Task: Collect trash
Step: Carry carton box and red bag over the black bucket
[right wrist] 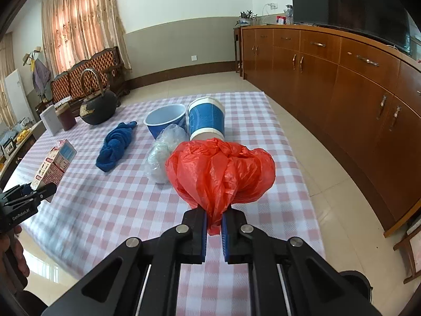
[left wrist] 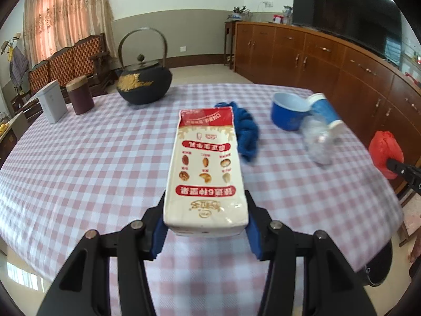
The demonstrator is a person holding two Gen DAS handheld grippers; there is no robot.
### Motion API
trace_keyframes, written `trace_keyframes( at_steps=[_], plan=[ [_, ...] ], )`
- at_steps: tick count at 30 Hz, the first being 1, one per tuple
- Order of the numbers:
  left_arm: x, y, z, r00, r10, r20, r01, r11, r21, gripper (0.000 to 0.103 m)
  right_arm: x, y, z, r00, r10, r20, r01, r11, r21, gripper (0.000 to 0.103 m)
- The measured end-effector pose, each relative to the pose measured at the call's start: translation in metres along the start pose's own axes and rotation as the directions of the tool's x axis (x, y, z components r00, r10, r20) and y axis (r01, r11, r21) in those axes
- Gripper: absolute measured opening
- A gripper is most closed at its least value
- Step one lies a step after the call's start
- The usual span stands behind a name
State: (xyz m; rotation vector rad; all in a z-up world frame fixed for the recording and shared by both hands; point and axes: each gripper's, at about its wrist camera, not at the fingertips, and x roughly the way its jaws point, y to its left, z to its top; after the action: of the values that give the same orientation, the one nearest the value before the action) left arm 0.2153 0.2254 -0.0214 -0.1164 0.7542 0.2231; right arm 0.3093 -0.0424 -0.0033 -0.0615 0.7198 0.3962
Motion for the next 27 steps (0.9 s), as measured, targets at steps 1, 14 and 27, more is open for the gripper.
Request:
trace_keyframes(
  at_steps=[1,14,27],
  plan=[
    [-0.006,-0.005,-0.002,1.0,-0.007,0.006,0.007,1.0,0.006,0.051,-0.008,-0.002,-0.003,1.0,-0.003,0.007,0.003,1.0,0.001,0.009],
    [-0.06,-0.076,-0.028,0.993,-0.107,0.049,0.102,0.99,0.093,0.052,-0.084,-0.037,-0.047,0.997,-0.049,0.055,0.046,0.997,0.064,0.009],
    [-0.078,-0.154,-0.043,0.972,-0.234,0.037,0.223,0.955,0.195,0.052,-0.133,-0.092,-0.091,0.989,-0.142,0.048,0.133,0.979,0.151,0.009]
  ],
)
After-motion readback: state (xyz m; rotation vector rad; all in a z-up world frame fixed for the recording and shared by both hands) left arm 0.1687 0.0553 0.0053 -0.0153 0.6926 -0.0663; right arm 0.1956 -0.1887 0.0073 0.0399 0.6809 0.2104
